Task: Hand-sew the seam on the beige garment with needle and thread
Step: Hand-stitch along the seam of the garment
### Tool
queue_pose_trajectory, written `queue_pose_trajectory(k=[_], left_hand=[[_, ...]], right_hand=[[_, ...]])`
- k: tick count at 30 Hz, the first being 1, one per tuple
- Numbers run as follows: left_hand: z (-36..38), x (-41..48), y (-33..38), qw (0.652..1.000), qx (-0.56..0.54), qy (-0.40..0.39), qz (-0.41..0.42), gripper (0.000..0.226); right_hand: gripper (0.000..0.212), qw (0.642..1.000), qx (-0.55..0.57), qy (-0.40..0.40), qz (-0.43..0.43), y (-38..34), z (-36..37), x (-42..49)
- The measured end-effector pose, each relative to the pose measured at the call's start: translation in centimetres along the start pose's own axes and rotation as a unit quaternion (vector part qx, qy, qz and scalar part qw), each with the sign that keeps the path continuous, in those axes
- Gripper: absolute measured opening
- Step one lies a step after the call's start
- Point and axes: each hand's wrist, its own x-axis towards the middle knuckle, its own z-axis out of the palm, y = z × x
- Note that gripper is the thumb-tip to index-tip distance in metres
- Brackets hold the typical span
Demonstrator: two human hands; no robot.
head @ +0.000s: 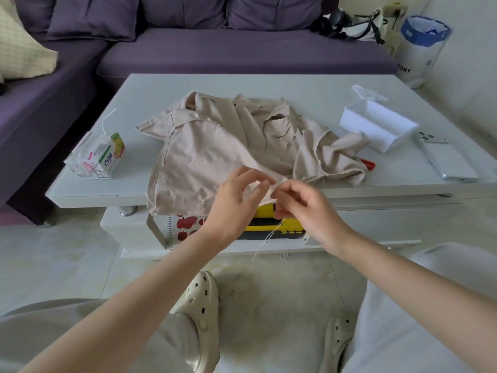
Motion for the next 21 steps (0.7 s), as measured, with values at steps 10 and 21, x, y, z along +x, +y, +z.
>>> queue_pose_trajectory(k=[10, 21], left_hand=[[6.3, 5.0, -0.6, 0.959, 0.247, -0.053, 0.13, 0.036], [8.4, 8.0, -1.7, 0.976, 0.201, -0.035, 0.08, 0.028]], right_hand=[[0.011, 0.969, -0.182, 0.169, -0.002, 2.8, -7.8, 1.0], [0.012, 0.941, -0.314, 0.123, -0.023, 4.5, -9.6, 2.1]])
